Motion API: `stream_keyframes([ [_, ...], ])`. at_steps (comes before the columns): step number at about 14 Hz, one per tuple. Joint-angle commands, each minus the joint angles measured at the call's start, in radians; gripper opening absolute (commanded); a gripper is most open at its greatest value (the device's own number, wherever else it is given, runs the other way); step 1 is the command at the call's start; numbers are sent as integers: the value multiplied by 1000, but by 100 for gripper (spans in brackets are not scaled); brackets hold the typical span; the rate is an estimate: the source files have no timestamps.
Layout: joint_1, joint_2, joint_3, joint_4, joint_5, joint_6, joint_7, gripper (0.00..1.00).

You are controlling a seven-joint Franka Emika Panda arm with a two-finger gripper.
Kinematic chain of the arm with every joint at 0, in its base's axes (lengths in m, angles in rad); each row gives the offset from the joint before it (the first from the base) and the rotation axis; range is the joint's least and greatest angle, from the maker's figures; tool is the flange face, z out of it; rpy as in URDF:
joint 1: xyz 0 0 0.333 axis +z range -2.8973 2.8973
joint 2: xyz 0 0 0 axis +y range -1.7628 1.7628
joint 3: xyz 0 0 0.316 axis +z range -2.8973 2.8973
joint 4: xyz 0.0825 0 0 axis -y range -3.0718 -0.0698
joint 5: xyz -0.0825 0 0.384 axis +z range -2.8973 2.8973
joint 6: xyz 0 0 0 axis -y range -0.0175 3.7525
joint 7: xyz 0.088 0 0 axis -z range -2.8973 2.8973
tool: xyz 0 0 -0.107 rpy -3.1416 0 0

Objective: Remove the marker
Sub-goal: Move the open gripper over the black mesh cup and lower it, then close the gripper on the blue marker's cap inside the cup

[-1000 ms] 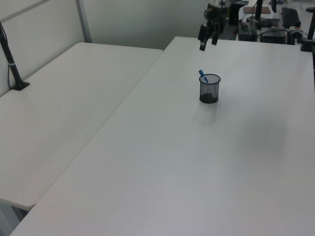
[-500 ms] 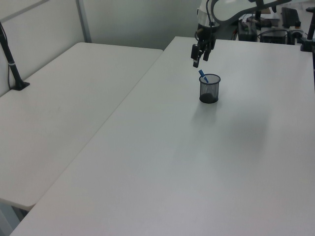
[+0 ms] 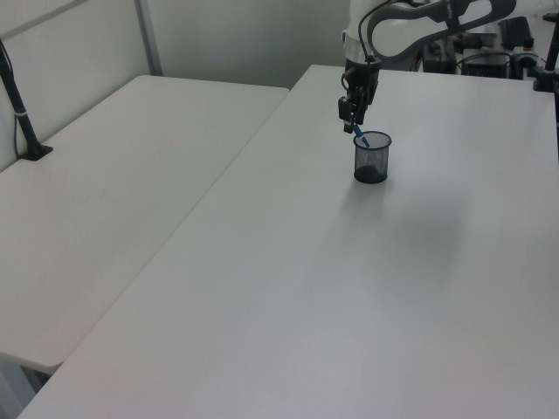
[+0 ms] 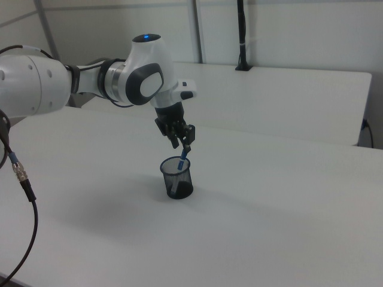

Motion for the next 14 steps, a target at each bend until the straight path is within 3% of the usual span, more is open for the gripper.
stream_keyframes([
  [1,6,7,-4,14,-54,15,4,49],
  [14,6,14,-4,14,-61,15,-65,3],
])
